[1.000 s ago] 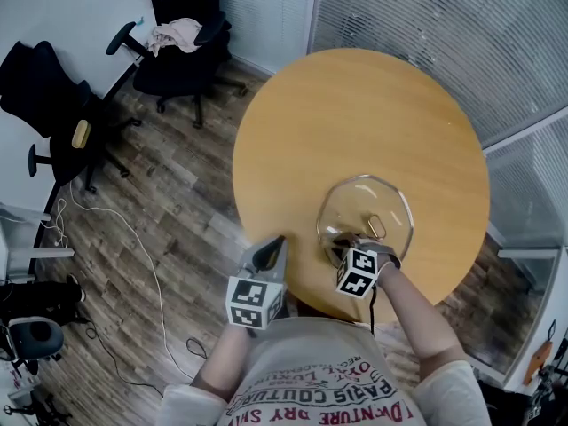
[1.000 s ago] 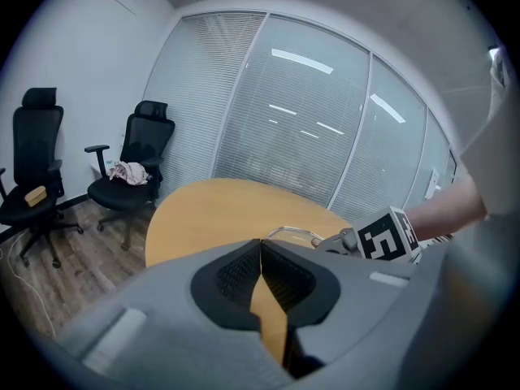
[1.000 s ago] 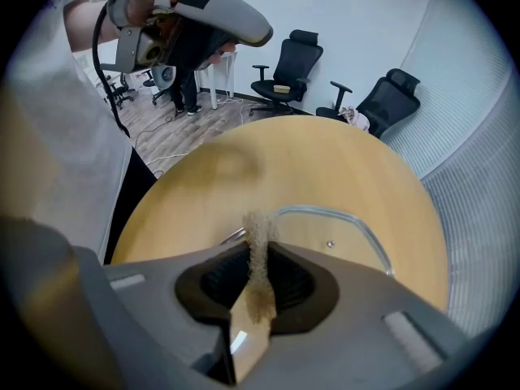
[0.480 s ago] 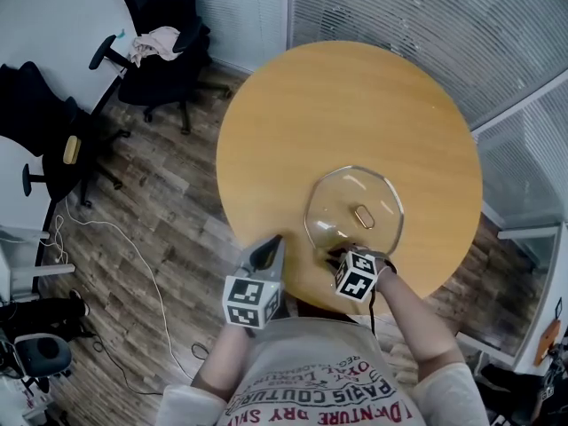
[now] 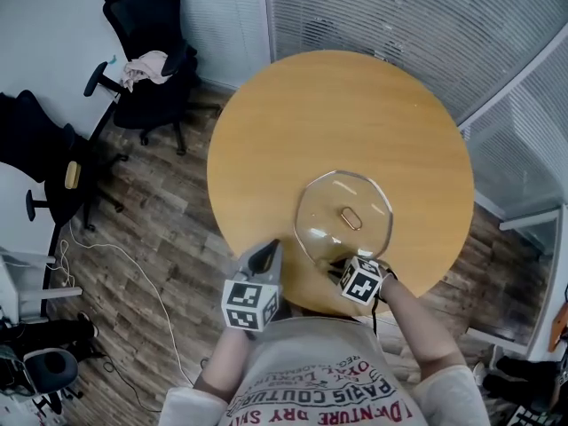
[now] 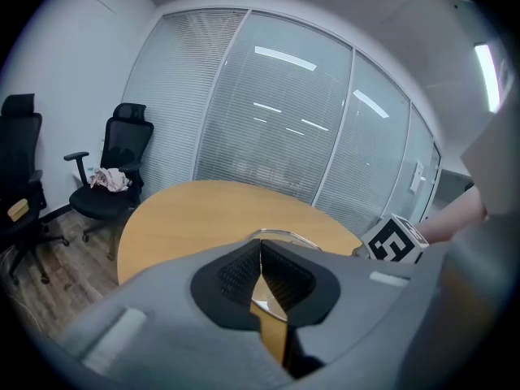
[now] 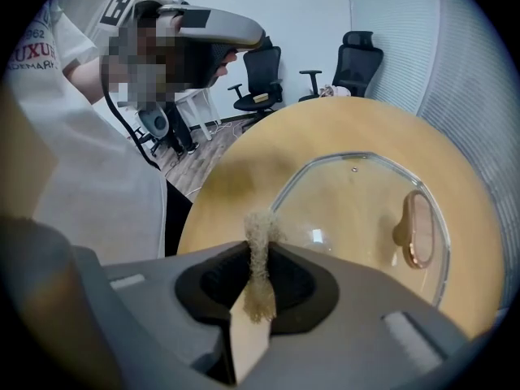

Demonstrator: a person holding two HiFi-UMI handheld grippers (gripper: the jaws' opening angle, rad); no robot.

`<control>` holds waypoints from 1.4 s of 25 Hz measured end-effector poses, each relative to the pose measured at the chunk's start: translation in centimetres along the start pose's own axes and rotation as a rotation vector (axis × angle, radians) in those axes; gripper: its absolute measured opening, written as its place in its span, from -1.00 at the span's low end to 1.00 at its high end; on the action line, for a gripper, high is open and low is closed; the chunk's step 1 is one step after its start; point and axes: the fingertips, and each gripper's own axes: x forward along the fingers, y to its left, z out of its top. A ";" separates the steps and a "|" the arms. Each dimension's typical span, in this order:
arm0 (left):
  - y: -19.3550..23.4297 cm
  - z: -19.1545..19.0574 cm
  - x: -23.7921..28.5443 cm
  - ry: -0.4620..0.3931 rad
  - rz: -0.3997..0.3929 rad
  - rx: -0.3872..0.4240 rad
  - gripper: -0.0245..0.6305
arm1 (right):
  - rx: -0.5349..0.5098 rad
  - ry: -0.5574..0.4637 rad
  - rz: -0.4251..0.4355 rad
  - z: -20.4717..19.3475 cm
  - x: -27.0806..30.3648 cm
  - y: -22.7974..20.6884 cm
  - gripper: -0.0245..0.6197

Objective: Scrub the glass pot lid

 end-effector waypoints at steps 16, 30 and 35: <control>-7.2 6.9 2.8 -0.078 -0.185 0.155 -0.90 | 0.505 -0.543 -0.441 1.4 -15.4 -6.9 -0.73; -13.0 12.3 3.7 -0.158 -0.359 0.344 -0.90 | 0.601 -0.944 -0.892 0.4 -28.3 -8.3 -0.73; -13.3 13.5 3.4 -0.182 -0.377 0.364 -0.90 | 0.582 -0.991 -0.894 1.3 -29.4 -8.4 -0.74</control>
